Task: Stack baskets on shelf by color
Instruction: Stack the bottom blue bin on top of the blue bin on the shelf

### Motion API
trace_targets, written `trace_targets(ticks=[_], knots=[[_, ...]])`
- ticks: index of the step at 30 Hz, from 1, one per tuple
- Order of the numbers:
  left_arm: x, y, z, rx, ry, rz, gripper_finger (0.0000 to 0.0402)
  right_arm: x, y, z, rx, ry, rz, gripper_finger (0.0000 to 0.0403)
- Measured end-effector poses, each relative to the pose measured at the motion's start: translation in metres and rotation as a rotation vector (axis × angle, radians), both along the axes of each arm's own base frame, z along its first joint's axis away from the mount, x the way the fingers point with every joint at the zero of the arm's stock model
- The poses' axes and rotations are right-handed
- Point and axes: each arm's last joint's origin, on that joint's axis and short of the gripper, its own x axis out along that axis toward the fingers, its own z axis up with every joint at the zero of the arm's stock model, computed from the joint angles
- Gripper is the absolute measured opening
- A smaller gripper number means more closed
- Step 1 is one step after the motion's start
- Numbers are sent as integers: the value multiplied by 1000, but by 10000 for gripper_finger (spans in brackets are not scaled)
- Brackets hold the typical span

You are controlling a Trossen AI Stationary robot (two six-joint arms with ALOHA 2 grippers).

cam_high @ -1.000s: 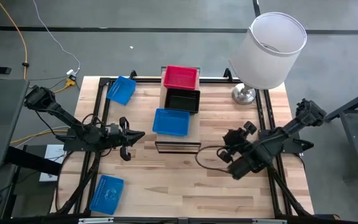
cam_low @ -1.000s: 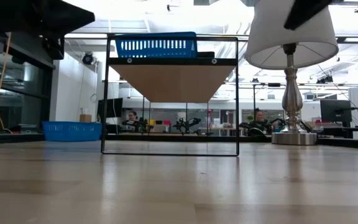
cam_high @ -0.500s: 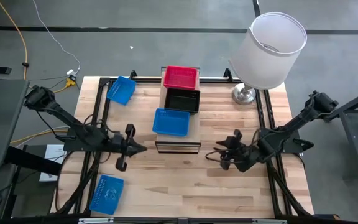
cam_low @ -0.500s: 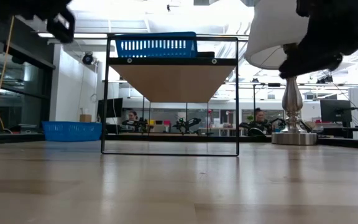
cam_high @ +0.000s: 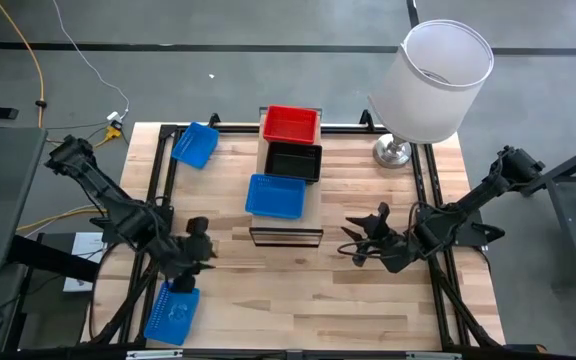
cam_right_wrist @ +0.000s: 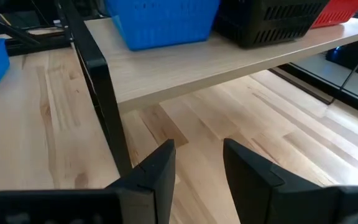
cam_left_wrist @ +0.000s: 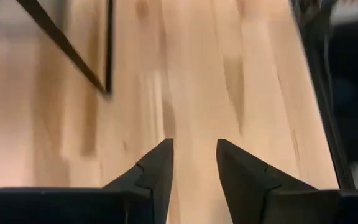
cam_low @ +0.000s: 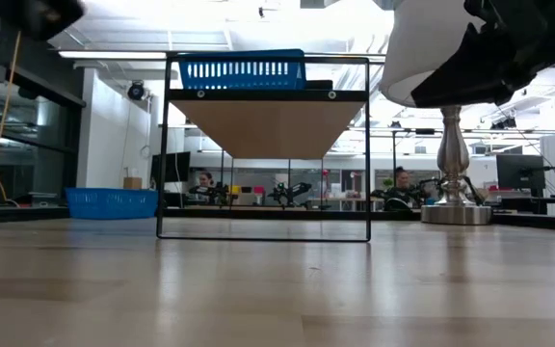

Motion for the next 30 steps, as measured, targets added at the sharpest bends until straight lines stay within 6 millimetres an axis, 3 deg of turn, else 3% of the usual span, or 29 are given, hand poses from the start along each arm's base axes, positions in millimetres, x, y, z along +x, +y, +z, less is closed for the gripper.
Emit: trace_targets(ticks=[6,13,22,30], knots=[[-6,-26,-30,-27,256,-23,119,0,0,0,-16,-1,-8,122],[-20,-53,-67,106,529,-85,119,0,0,0,-13,-3,-9,122],[-28,-72,-89,201,600,-155,119,0,0,0,-13,-4,-10,122],[-28,-74,-94,189,645,-160,119,0,0,0,-13,-4,-10,122]])
